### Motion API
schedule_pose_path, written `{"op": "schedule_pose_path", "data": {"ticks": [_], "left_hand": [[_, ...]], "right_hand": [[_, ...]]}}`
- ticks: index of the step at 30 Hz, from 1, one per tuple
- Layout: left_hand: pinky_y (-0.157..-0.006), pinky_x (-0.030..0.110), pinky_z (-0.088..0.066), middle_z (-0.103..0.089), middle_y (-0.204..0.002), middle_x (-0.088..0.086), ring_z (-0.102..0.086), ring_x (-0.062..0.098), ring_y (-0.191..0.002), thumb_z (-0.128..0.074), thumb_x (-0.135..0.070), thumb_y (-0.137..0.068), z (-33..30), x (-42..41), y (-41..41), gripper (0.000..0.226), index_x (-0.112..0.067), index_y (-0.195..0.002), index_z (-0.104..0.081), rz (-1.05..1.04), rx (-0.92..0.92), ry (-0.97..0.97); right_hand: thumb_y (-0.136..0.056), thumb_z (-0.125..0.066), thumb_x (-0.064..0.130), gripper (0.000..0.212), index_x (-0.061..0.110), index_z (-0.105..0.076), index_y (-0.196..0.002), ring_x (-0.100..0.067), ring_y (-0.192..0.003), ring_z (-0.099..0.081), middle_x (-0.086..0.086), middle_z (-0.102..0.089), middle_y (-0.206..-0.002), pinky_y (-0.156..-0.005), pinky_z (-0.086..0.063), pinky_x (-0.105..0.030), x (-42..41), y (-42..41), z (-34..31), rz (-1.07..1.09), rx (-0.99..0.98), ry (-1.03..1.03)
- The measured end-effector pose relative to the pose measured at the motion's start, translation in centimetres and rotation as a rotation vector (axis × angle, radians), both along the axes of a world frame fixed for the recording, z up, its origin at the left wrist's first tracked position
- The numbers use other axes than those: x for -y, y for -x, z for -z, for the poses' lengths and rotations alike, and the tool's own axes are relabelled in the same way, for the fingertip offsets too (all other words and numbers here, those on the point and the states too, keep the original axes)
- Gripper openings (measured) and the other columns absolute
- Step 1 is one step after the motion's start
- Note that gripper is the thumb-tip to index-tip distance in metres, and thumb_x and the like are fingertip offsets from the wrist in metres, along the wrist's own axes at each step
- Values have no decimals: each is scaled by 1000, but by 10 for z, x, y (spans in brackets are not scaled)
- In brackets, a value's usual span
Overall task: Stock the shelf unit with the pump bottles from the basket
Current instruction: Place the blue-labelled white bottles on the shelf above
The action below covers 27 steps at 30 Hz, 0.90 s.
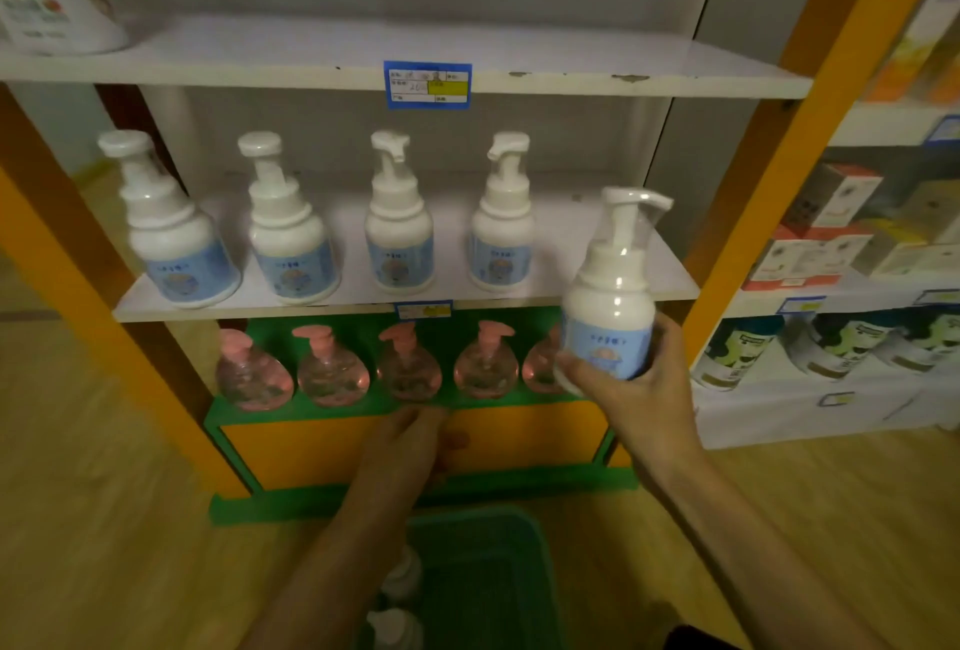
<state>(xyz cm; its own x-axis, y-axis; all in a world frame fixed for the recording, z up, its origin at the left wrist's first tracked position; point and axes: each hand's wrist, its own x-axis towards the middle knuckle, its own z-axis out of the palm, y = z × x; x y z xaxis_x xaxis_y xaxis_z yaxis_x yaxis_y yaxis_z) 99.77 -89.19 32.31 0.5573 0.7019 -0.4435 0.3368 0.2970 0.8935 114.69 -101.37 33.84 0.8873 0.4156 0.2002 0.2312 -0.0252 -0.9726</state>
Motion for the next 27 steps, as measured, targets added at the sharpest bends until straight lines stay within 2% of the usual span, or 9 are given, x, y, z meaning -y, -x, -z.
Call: {"op": "schedule_pose_path", "data": {"ticks": [2, 6, 9, 11, 16, 20, 22, 25, 27], "left_hand": [[-85, 39, -49, -68, -95, 4, -60, 24, -94, -50, -26, -95, -1, 0, 0, 18, -15, -105, -59, 4, 3, 25], [-70, 32, -46, -67, -91, 6, -60, 23, -87, -50, -25, -95, -1, 1, -3, 17, -13, -103, -60, -1, 6, 42], [-65, 29, -46, -66, -91, 8, -59, 21, -82, -50, -23, -95, -1, 3, -7, 15, -12, -100, -60, -5, -10, 60], [-64, 29, -48, -67, -93, 10, -59, 21, -82, -51, -23, -94, 0, 4, -10, 15, -12, -98, -60, -4, -20, 67], [-69, 33, -49, -67, -90, 14, -60, 23, -80, -52, -26, -93, 2, 4, -14, 15, -14, -92, -61, -10, -38, 66], [-64, 29, -48, -67, -85, 9, -59, 20, -76, -49, -24, -95, 2, 2, -14, 16, -14, -90, -61, -9, -47, 52], [-63, 28, -47, -67, -84, 7, -60, 20, -77, -49, -24, -95, 2, 1, -14, 16, -14, -89, -60, -6, -54, 49], [-66, 29, -48, -70, -88, 6, -62, 22, -82, -48, -24, -95, 1, 1, -14, 16, -16, -90, -61, 1, -50, 48], [-69, 30, -48, -71, -90, 7, -62, 23, -85, -48, -24, -95, 0, 2, -14, 16, -16, -90, -61, 13, -48, 50]], "right_hand": [[-63, -86, 12, 75, 22, -41, -122, -13, -92, -63, 2, -56, -107, -70, -57, -24, 1, -20, -3, 41, 33, -39], [-64, -85, 13, 79, 18, -41, -129, -14, -94, -63, 0, -58, -108, -77, -57, -30, -8, -57, -11, 90, 40, -67], [-65, -85, 16, 75, 19, -44, -128, -2, -89, -61, 7, -59, -105, -74, -55, -21, -22, -80, -11, 59, 80, -32], [-65, -86, 18, 77, 17, -45, -129, 2, -87, -60, 5, -59, -109, -72, -55, -17, -33, -92, -6, 39, 105, 19], [-59, -89, 28, 84, 27, -43, -129, -18, -101, -64, 1, -62, -116, -87, -56, -42, -52, -120, 7, -2, 151, 140], [-61, -87, 29, 84, 24, -41, -132, -20, -104, -60, 5, -58, -114, -91, -53, -46, -60, -132, 8, 18, 168, 193], [-58, -86, 40, 91, 27, -39, -135, -21, -107, -59, 7, -57, -116, -93, -52, -49, -62, -134, 9, 18, 120, 197], [-39, -78, 74, 103, 43, -37, -128, -24, -112, -58, 13, -59, -114, -101, -42, -56, -63, -142, 15, 33, 136, 225], [-34, -73, 81, 101, 50, -36, -123, -25, -114, -57, 18, -58, -109, -105, -34, -61, -64, -150, 19, 20, 163, 277]]}}
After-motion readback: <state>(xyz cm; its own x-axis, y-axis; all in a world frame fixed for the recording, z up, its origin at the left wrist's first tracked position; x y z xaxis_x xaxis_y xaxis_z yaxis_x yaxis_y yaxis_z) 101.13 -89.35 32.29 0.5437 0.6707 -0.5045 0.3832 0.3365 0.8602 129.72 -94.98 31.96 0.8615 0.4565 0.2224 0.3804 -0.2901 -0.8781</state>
